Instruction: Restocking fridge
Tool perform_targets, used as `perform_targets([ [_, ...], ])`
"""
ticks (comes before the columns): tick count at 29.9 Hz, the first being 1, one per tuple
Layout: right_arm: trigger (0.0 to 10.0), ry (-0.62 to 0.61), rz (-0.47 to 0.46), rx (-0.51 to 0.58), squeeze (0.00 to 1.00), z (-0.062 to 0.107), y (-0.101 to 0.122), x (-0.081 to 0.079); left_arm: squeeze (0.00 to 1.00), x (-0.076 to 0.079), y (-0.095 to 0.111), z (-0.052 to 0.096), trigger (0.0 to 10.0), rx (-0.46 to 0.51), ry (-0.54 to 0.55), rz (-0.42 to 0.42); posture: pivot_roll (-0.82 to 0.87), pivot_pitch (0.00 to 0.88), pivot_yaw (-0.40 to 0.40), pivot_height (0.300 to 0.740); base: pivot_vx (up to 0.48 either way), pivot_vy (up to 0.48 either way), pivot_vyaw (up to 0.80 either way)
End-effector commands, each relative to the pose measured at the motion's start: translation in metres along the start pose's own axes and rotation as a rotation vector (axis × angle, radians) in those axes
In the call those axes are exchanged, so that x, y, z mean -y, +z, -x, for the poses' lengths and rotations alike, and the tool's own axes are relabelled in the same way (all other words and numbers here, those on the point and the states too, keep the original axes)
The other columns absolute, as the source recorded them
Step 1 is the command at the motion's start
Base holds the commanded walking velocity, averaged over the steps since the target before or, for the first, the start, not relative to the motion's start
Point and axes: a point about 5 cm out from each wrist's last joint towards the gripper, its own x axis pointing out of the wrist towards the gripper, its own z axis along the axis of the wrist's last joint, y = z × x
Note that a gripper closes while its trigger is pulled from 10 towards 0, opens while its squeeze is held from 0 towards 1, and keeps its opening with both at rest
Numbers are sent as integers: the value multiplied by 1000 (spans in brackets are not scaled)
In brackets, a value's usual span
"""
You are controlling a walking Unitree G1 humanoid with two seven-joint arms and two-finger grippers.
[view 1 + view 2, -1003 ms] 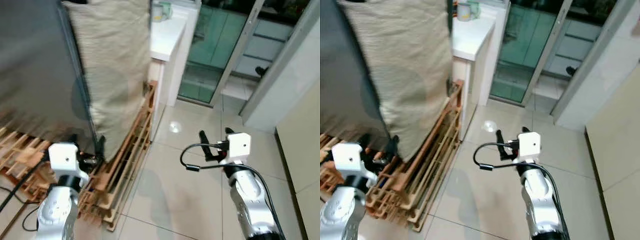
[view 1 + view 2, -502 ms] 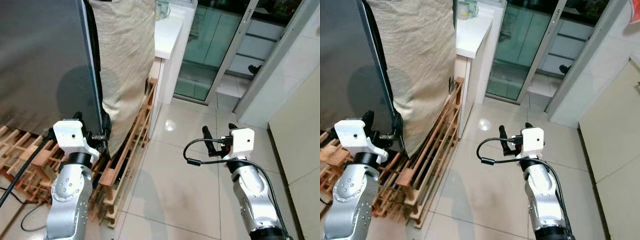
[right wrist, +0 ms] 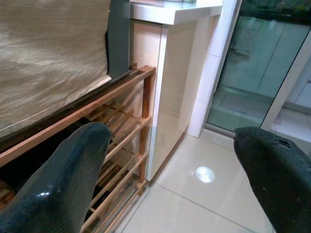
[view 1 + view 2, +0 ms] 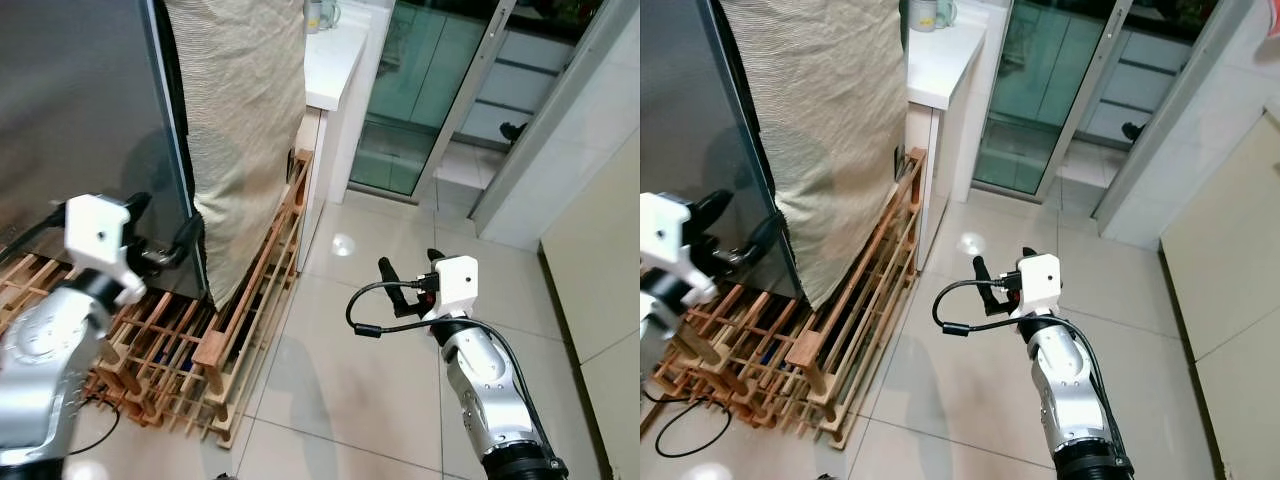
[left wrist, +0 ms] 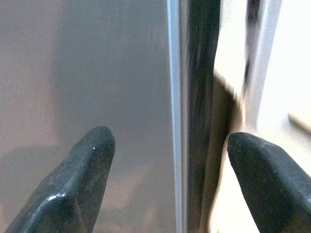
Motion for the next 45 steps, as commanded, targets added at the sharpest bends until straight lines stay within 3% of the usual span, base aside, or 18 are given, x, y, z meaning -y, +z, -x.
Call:
perform_targets([
  [1, 10000, -7, -3, -9, 0, 2, -5, 1, 0, -9, -9, 7, 10000, -28, -10, 25, 79, 0, -72, 740, 0, 0, 0],
  [5, 10000, -12, -5, -9, 0, 0, -5, 0, 0, -8, -14, 4, 10000, -50, -26, 43, 67, 0, -67, 740, 0, 0, 0],
  [6, 10000, -19, -2, 0, 0, -1, -3, 2, 0, 0, -9, -4, 10000, -10, -40, 93, 54, 0, -63, 740, 0, 0, 0],
  [8, 10000, -21, -1, 3, 0, -1, -3, 2, 0, 3, -6, -7, 10000, 7, -45, 116, 51, 0, -63, 740, 0, 0, 0],
  [10, 10000, -32, 8, 8, 0, 1, -2, 6, 0, 19, 5, -16, 10000, 78, -102, 210, 32, 0, -61, 740, 0, 0, 0],
  [13, 10000, -35, 12, 8, 0, 2, -2, 8, 0, 25, 8, -17, 10000, 90, -137, 232, 24, 0, -63, 740, 0, 0, 0],
  [18, 10000, -42, 22, 0, 0, 9, -5, 13, 0, 32, 8, -6, 10000, 68, -244, 272, 17, 0, -77, 740, 0, 0, 0],
  [21, 10000, -52, 29, -10, 0, 11, -6, 17, 0, 21, -3, -8, 10000, 19, -131, 228, 13, 0, -80, 740, 0, 0, 0],
  [25, 10000, -82, 25, -2, 0, 8, -3, 22, 0, 17, 0, -26, 10000, 74, 50, 240, 13, 0, -79, 740, 0, 0, 0],
  [42, 10000, -73, 22, 24, 0, 1, 4, 18, 0, 30, 6, -42, 10000, 127, 70, 280, 4, 0, -71, 740, -179, 16, 0],
  [45, 10000, -72, 23, 26, 0, 0, 5, 18, 0, 43, 7, -47, 10000, 135, 45, 278, 0, 0, -67, 740, 0, 0, 0],
])
